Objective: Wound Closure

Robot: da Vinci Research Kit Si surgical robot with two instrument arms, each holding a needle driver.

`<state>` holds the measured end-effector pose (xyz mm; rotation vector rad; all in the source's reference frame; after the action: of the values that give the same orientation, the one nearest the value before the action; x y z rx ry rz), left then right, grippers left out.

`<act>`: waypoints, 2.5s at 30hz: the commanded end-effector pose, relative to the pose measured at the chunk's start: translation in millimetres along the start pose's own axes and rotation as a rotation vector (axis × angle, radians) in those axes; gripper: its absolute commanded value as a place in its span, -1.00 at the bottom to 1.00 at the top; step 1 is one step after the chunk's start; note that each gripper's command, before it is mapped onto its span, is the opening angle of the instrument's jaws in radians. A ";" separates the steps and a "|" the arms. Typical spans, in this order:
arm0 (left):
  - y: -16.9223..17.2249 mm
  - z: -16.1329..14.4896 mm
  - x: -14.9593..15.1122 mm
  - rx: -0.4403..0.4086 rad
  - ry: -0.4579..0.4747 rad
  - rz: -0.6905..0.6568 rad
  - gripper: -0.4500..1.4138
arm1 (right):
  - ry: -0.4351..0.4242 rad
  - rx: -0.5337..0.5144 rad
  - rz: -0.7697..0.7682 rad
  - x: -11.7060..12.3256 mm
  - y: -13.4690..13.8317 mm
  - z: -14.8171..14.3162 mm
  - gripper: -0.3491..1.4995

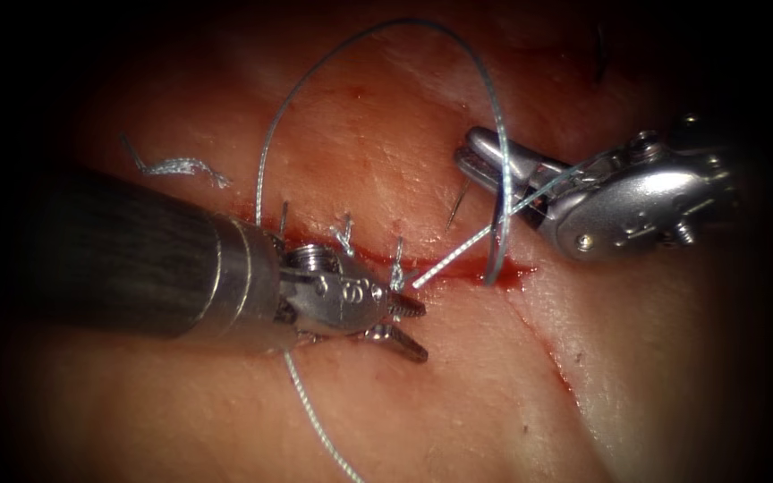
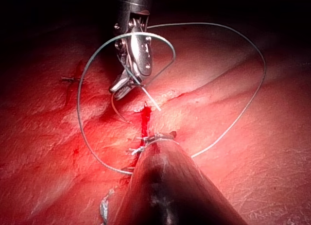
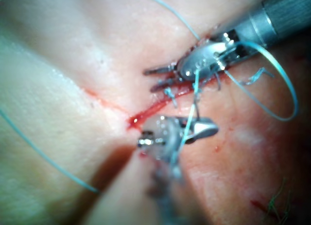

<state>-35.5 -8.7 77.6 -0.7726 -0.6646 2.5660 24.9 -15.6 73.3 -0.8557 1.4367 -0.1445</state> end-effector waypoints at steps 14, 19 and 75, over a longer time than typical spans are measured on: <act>-0.2 0.4 0.1 -0.005 0.001 -0.003 -0.42 | -0.009 0.007 -0.005 -0.7 -1.1 0.1 -1.00; -0.2 0.4 0.1 -0.005 0.001 -0.003 -0.42 | -0.011 0.006 -0.006 -0.9 -1.2 0.3 -1.00; -0.7 0.3 0.8 -0.009 0.000 -0.011 -0.42 | -0.057 0.004 0.220 -1.4 -5.0 0.0 -1.00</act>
<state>-35.8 -7.8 77.2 -0.7681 -0.6785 2.5547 26.0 -18.5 76.7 -0.6818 1.4651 0.0495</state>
